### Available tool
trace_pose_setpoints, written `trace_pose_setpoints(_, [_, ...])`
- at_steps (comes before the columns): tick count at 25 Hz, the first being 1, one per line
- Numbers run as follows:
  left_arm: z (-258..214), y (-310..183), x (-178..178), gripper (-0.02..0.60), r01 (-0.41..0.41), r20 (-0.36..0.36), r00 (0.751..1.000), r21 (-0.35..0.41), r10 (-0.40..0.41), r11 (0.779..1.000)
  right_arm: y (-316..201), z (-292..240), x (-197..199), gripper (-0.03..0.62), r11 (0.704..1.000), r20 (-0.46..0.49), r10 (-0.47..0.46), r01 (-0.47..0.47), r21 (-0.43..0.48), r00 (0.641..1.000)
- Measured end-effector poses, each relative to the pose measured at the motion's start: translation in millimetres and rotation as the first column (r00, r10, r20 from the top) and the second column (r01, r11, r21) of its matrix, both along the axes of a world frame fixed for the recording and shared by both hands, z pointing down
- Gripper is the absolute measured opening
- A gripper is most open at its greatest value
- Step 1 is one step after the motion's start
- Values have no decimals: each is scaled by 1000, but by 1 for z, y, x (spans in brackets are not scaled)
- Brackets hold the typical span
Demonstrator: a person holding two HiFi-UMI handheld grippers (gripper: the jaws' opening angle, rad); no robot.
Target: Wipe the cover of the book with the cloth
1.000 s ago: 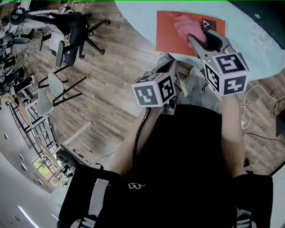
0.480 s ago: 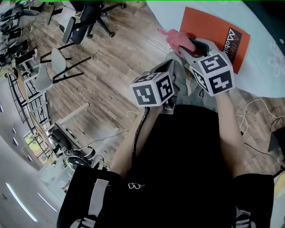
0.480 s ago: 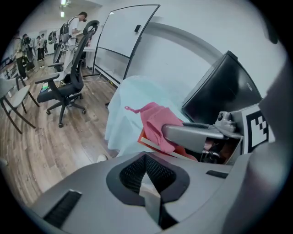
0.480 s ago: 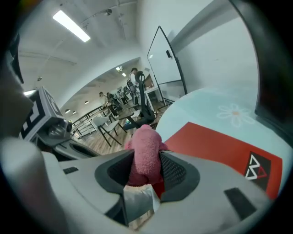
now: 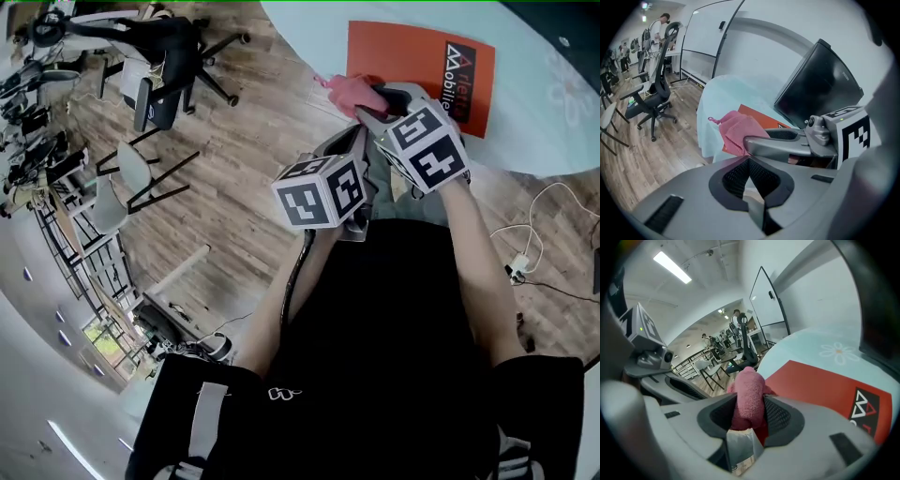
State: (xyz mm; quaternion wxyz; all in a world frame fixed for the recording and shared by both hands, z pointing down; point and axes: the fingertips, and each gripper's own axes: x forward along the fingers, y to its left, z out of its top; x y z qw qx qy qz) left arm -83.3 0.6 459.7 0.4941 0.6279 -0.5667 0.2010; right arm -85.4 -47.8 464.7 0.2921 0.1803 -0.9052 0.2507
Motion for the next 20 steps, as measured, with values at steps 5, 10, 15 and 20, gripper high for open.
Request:
trace_pose_setpoints(5, [-3, -7, 2, 11, -7, 6, 1000, 7, 7, 1000, -3, -1, 9, 169, 1000, -4, 12, -11, 7, 1000])
trace_pose_setpoints(10, [-5, -5, 12, 11, -4, 1, 1000, 15, 4, 1000, 0, -2, 19, 169, 1000, -2, 17, -17, 12, 1000])
trace_pose_setpoints(15, [-2, -3, 9, 11, 10, 2, 1000, 6, -10, 1000, -2, -3, 21, 169, 1000, -3, 15, -15, 18, 1000])
trace_pose_setpoints(20, [0, -5, 11, 11, 12, 0, 1000, 8, -12, 1000, -2, -2, 25, 169, 999, -3, 21, -21, 24, 1000])
